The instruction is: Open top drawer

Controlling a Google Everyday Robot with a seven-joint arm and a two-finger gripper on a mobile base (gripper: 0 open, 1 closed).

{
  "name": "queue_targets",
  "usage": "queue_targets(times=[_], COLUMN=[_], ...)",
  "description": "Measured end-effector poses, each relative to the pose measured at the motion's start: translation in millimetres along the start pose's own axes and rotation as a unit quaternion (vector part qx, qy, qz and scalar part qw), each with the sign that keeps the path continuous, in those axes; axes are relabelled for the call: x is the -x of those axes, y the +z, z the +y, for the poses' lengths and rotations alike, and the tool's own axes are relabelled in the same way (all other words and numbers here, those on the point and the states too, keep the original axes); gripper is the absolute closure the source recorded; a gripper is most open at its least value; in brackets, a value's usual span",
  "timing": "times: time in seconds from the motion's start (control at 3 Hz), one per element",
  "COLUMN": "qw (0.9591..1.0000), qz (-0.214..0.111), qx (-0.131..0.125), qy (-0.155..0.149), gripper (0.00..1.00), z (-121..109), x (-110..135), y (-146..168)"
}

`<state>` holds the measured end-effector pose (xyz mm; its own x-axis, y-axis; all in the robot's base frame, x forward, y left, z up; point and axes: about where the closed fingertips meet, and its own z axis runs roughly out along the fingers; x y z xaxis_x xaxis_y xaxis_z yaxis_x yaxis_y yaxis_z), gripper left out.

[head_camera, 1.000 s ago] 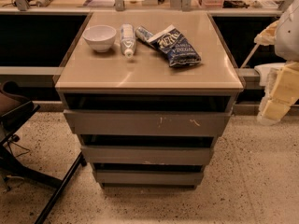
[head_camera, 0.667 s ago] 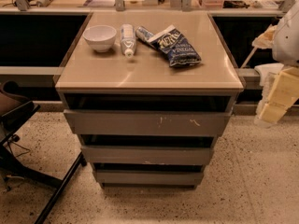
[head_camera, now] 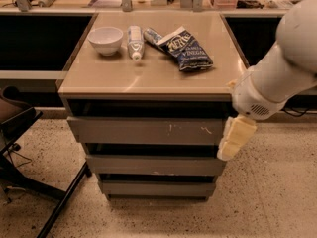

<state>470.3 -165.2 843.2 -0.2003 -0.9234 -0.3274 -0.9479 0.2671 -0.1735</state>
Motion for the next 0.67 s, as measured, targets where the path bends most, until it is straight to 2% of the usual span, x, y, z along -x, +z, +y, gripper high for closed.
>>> queue_targets(times=[0.33, 0.67], qw=[0.9999, 0.9987], qz=[-0.011, -0.029], qx=[-0.012, -0.043], qy=[0.002, 0.003], gripper=[0.0, 0.0], z=[-5, -19], x=[18, 27], y=[65, 63])
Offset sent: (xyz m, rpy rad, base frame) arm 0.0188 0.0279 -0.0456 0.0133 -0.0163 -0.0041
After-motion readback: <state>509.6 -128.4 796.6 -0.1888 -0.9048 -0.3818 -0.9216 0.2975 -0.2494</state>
